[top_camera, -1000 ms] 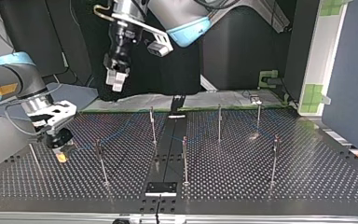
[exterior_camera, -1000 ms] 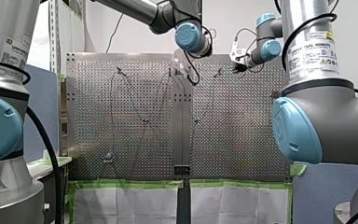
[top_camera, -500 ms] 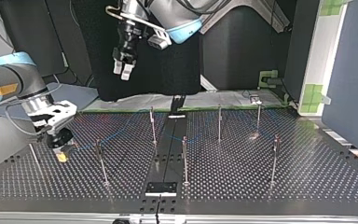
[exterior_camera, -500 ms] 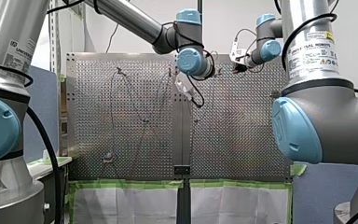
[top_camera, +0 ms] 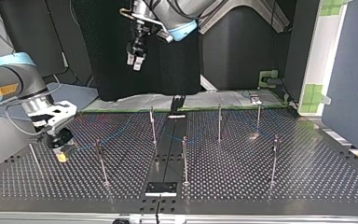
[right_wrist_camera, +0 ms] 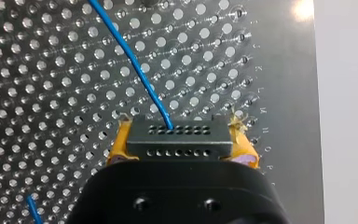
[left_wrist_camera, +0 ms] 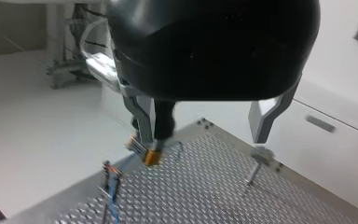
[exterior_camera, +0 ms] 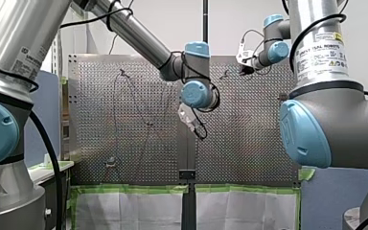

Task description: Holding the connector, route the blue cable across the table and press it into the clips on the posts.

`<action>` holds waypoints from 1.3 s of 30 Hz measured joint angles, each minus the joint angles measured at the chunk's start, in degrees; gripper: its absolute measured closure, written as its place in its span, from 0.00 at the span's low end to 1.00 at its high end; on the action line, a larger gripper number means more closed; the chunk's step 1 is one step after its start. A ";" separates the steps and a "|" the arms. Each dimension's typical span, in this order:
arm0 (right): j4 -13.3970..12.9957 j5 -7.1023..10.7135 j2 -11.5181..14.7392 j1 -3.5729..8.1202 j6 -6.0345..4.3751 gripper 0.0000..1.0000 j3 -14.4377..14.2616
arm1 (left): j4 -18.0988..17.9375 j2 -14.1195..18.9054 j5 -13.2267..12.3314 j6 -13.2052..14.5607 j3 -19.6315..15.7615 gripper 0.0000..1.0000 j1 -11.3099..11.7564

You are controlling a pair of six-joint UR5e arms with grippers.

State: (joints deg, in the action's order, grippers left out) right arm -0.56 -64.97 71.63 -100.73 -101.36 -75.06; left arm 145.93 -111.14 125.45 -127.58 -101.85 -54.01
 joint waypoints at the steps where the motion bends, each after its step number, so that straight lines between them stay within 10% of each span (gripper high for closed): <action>1: 0.01 -0.02 0.00 0.02 0.00 1.00 -0.01 | -0.43 -0.41 0.03 0.29 -0.41 0.02 0.00; 29: 0.10 -0.59 -0.03 0.07 0.00 1.00 -0.03 | -14.13 -14.05 -0.07 13.42 -14.14 0.02 0.11; 39: 0.10 -0.60 -0.03 0.06 -0.04 1.00 -0.03 | -19.32 -14.99 3.76 15.69 -19.34 0.02 1.98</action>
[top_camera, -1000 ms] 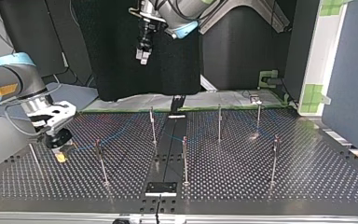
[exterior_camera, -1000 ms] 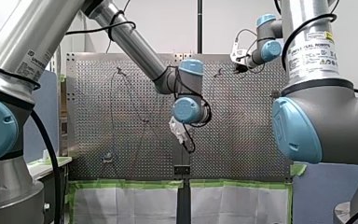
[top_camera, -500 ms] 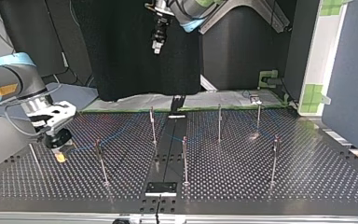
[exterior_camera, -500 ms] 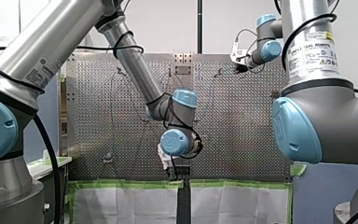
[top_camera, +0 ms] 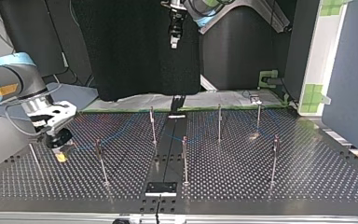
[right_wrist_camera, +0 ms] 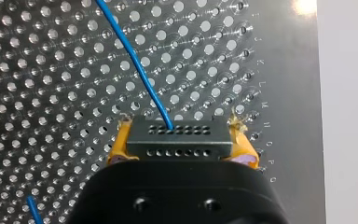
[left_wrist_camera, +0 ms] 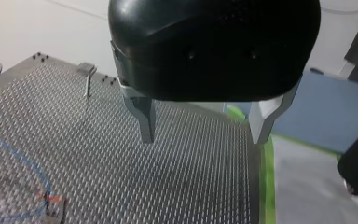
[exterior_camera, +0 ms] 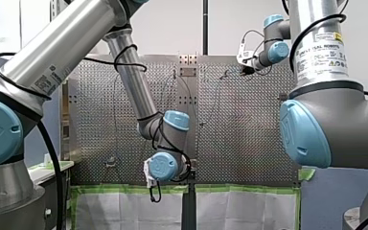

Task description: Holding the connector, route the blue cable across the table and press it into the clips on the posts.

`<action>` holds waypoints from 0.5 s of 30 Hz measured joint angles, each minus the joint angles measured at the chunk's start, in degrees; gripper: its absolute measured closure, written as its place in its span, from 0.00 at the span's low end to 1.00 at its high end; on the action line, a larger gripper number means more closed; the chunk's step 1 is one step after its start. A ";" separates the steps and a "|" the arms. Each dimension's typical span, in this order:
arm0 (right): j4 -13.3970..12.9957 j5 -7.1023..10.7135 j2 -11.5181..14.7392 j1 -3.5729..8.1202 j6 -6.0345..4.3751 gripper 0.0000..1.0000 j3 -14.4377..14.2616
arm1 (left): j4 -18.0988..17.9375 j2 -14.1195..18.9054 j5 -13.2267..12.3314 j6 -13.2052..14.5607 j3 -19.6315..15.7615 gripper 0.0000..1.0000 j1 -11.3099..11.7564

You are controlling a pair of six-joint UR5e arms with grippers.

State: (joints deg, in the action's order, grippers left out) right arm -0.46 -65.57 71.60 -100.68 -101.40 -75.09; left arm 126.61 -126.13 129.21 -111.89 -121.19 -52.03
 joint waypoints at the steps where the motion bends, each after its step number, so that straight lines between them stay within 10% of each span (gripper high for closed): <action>1: -0.01 0.00 0.00 0.01 -0.01 1.00 0.00 | -0.44 0.03 0.12 -0.13 -0.43 0.02 0.35; 15: -0.08 -0.43 0.00 0.32 -0.05 1.00 0.00 | -6.60 5.68 -5.52 1.90 -7.39 0.02 7.14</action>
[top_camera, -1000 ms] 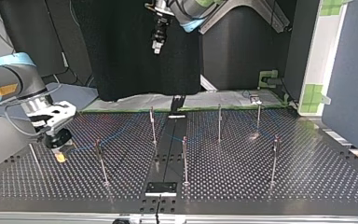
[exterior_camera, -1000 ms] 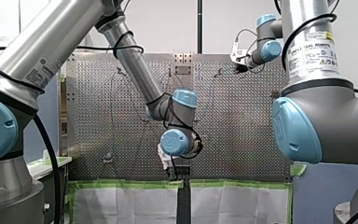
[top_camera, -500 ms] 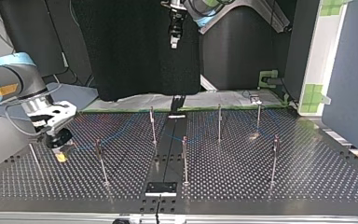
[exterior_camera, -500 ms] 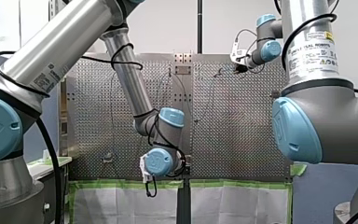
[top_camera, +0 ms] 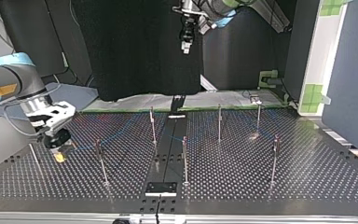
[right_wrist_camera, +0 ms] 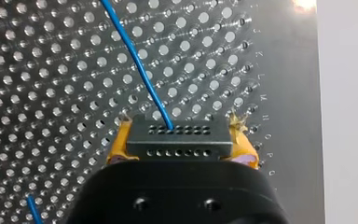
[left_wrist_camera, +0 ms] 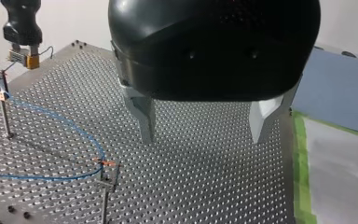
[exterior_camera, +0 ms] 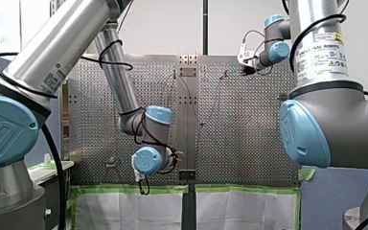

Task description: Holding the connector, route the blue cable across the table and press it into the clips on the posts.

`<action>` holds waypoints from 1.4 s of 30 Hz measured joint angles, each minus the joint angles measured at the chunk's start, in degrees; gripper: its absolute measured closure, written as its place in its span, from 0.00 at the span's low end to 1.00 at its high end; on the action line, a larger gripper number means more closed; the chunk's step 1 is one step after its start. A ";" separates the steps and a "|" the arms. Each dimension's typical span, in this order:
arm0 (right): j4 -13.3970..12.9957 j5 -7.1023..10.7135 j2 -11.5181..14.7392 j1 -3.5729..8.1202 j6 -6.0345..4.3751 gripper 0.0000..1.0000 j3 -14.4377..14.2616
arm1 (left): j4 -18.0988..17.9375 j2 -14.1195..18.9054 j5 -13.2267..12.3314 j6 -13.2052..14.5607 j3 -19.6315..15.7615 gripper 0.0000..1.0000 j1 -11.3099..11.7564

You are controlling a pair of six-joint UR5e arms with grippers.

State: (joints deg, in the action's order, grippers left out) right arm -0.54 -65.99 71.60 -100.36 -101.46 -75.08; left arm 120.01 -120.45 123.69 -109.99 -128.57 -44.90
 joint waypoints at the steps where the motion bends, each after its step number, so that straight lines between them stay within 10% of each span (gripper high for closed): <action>1: 0.00 -0.03 0.00 0.01 0.02 1.00 0.01 | 0.04 0.46 -0.47 0.27 -0.45 0.02 0.46; 10: 0.00 -0.17 0.00 0.03 0.10 1.00 -0.02 | -0.82 4.06 -4.06 1.06 -4.05 0.02 4.06; 42: 0.00 -0.19 0.00 0.03 0.10 1.00 -0.03 | -0.90 4.30 -4.30 1.10 -4.29 0.02 4.30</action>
